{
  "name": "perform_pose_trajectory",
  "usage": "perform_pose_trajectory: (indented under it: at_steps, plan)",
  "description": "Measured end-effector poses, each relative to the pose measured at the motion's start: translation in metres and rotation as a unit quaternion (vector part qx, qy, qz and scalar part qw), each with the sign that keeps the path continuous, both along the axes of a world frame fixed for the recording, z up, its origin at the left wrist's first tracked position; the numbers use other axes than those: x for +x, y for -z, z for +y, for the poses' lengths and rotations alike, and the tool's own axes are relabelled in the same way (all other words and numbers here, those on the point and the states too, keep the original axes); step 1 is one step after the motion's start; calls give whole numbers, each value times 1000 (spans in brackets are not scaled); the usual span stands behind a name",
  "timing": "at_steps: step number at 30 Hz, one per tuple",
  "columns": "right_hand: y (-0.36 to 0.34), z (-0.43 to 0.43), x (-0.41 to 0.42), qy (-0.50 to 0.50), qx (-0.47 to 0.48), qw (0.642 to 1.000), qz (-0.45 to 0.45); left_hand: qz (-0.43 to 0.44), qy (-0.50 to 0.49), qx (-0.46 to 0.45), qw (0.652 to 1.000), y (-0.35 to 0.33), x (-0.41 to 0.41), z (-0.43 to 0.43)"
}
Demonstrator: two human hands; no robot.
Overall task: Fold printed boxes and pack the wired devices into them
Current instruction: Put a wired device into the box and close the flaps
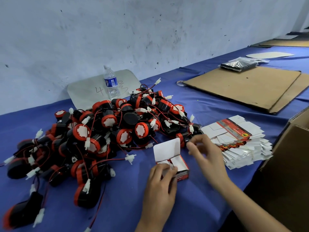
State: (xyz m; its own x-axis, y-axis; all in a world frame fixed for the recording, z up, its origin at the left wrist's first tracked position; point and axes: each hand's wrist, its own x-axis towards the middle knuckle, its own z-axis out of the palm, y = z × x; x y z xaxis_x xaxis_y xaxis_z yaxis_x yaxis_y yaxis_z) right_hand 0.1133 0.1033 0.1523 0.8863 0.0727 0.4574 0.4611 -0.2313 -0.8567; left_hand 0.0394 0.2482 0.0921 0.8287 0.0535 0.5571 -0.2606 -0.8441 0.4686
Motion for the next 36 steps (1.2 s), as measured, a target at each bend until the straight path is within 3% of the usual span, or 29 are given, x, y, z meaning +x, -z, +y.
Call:
perform_pose_trajectory:
  at_steps: [5,9,23,28,36]
  plan:
    - [-27,19,29,-168,19,974,150,-5,22,-9,1000,-1,3,4]
    - [-16,24,30,-193,-25,962,190,-1,27,-2,1000,-1,3,6]
    - [0,19,33,-176,-124,971,101,17,22,-5,1000,0,3,4]
    - [11,21,25,-136,-96,984,59,9,4,-11,1000,3,3,3]
    - [45,7,-4,-150,-52,987,32,-48,-28,-166,984,1,2,2]
